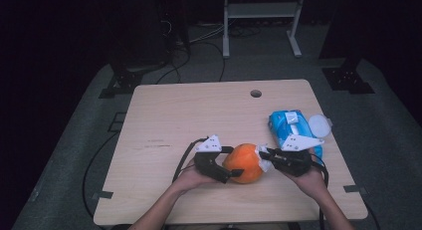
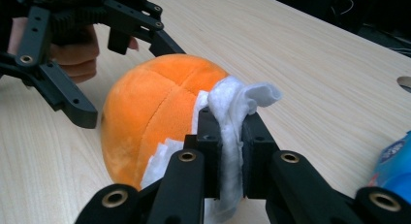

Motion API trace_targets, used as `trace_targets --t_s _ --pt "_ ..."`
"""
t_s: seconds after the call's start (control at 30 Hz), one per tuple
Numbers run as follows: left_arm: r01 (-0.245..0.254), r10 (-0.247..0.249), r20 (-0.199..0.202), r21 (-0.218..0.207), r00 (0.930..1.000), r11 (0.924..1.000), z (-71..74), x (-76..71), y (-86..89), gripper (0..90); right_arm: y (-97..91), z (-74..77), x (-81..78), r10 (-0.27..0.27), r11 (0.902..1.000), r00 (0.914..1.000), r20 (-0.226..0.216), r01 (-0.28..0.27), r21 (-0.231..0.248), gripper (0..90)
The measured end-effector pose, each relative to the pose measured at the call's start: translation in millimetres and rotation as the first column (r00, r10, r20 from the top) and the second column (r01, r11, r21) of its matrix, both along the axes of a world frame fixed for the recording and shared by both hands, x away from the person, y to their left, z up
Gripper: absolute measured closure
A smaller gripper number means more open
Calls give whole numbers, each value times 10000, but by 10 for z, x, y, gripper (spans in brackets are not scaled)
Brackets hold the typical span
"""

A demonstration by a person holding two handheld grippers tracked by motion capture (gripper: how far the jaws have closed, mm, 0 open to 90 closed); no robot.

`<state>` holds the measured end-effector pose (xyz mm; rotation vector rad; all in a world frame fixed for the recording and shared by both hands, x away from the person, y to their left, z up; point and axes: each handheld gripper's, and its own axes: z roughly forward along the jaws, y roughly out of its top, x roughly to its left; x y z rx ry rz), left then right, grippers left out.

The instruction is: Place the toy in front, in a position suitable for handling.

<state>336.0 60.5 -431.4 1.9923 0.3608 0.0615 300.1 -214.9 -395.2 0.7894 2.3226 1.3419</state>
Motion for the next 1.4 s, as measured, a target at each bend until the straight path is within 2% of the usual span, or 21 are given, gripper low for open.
trace_targets --t_s 0.03,0.07,0.13,0.2,0.23,0.27,0.3,0.33,0.4,0.47,0.5,0.63,0.77,0.83,0.97,1.03,1.13,1.17,1.27,1.33,1.4 --pt "40 -48 237 357 9997 9994 -30 -1 -32 87 3 -3 10 -30 10000 10000 0 30 23 802" --pt "148 -169 441 470 9989 9988 -77 11 -59 87 0 -6 16 -50 10000 10000 8 50 33 802" --pt "135 -153 449 404 9989 9991 -89 16 -62 93 -7 -9 24 -68 10000 10000 -38 69 66 802" --pt "14 -33 591 314 9982 9995 -93 3 -59 238 -20 -1 38 -106 9997 9998 -186 110 212 804" --pt "-248 210 888 421 9958 9988 -61 -42 -82 280 -16 33 32 -53 9995 9999 -148 58 306 807" --pt "-248 210 888 421 9958 9988 -61 -42 -82 311 4 66 9 17 9993 9999 -106 -13 377 807" --pt "-440 364 1293 561 9909 9975 -17 -98 -141 330 39 100 -19 181 9988 9998 -14 -180 461 807" --pt "-440 364 1293 561 9909 9975 -17 -98 -141 346 39 100 -19 181 9988 9998 -14 -180 461 807" --pt "-598 481 1693 650 9844 9961 20 -159 -223 362 175 171 -97 726 9956 9972 167 -735 579 808" --pt "-636 516 1839 597 9816 9962 57 -205 -261 385 355 195 -181 1132 9936 9920 555 -1134 0 807" --pt "-645 557 1829 424 9815 9970 114 -230 -239 400 449 213 -237 1107 9931 9889 988 -1062 -495 807" --pt "-809 767 1782 166 9810 9966 204 -238 -165 410 356 280 -203 716 9974 9904 1184 -698 -192 808" --pt "-867 795 1702 357 9822 9956 200 -224 -140 410 162 248 -92 -1 9998 9961 878 -18 217 808" --pt "-841 741 1522 604 9856 9946 150 -205 -152 408 94 126 -4 -284 9994 9984 495 274 205 808" --pt "-903 802 1395 674 9870 9936 130 -193 -188 386 123 117 -19 -338 9993 9985 431 331 166 810" --pt "-951 858 1335 652 9873 9933 119 -194 -205 358 205 163 -88 95 9995 9990 440 -108 302 809" --pt "-941 828 1416 752 9865 9927 110 -196 -225 323 301 168 -141 316 9995 9974 650 -312 -74 809" --pt "-918 803 1398 777 9869 9927 109 -190 -217 243 324 150 -143 320 9991 9969 720 -298 -301 809" --pt "-726 705 921 197 9933 9972 95 -130 -165 185 277 118 -103 222 9994 9980 592 -207 -267 809" --pt "-885 869 660 216 9940 9958 73 -70 -149 121 218 87 -73 53 9999 9991 412 -47 -150 809" --pt "-821 816 337 157 9961 9965 39 -43 -153 143 168 66 -50 -112 9999 9994 319 115 -108 809"
